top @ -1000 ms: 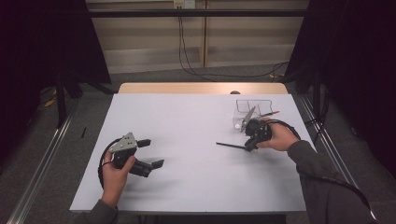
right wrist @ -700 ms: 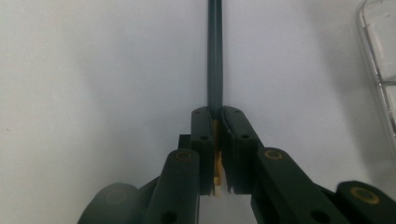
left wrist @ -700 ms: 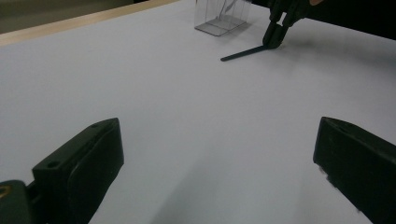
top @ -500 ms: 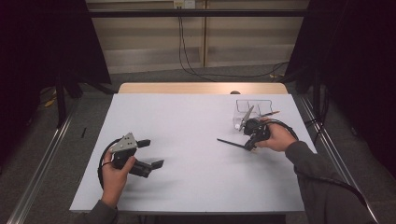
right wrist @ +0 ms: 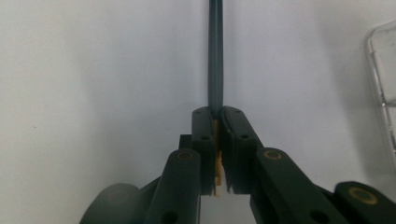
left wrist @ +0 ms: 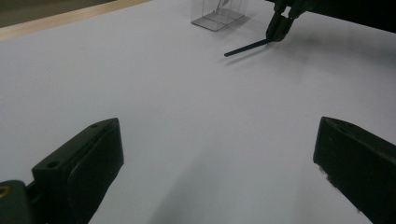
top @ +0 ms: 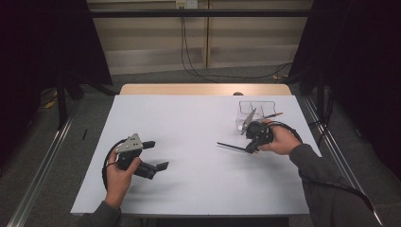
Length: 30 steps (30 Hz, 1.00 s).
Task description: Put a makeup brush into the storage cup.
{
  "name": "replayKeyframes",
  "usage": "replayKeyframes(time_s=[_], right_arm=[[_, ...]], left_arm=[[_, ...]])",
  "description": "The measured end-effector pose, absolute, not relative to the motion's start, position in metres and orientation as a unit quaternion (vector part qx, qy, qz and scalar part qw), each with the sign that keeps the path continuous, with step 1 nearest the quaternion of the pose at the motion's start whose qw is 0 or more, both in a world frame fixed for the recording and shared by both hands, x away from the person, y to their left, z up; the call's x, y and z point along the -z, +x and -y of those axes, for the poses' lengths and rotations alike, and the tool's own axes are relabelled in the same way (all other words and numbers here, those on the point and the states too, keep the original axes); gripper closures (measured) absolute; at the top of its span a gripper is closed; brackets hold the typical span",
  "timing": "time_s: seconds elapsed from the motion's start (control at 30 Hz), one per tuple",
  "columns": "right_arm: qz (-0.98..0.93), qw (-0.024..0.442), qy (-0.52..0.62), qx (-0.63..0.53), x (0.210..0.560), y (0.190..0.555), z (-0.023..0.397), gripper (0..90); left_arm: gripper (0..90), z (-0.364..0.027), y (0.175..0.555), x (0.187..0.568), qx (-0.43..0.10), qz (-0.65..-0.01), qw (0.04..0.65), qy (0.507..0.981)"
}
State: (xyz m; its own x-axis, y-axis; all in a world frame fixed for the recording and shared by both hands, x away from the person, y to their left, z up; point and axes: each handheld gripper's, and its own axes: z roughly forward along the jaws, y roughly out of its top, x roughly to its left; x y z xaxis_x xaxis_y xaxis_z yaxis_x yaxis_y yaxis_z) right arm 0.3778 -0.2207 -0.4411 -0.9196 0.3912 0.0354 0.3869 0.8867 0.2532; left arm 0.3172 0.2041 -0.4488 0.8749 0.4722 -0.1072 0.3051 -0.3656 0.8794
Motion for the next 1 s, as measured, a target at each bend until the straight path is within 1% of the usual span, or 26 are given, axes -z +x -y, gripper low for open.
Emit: replayKeyframes(time_s=[0.1, 0.37, 0.73, 1.0], right_arm=[[-0.972, 0.007, 0.196, -0.132, 0.436, 0.375, 0.219, 84.6], [-0.973, 0.023, 0.182, -0.14, 0.429, 0.372, 0.218, 84.7], [-0.976, 0.024, 0.165, -0.142, 0.419, 0.367, 0.211, 84.7], [-0.977, 0.029, 0.152, -0.144, 0.415, 0.363, 0.208, 84.6]], left_arm=[[1.3, -0.201, 0.318, 0.448, -0.083, -0.238, 0.51, 0.823], [0.9, -0.193, 0.325, 0.443, -0.075, -0.237, 0.494, 0.833], [0.5, -0.18, 0.332, 0.442, -0.064, -0.246, 0.485, 0.837], [0.4, -0.169, 0.339, 0.431, -0.06, -0.238, 0.47, 0.848]])
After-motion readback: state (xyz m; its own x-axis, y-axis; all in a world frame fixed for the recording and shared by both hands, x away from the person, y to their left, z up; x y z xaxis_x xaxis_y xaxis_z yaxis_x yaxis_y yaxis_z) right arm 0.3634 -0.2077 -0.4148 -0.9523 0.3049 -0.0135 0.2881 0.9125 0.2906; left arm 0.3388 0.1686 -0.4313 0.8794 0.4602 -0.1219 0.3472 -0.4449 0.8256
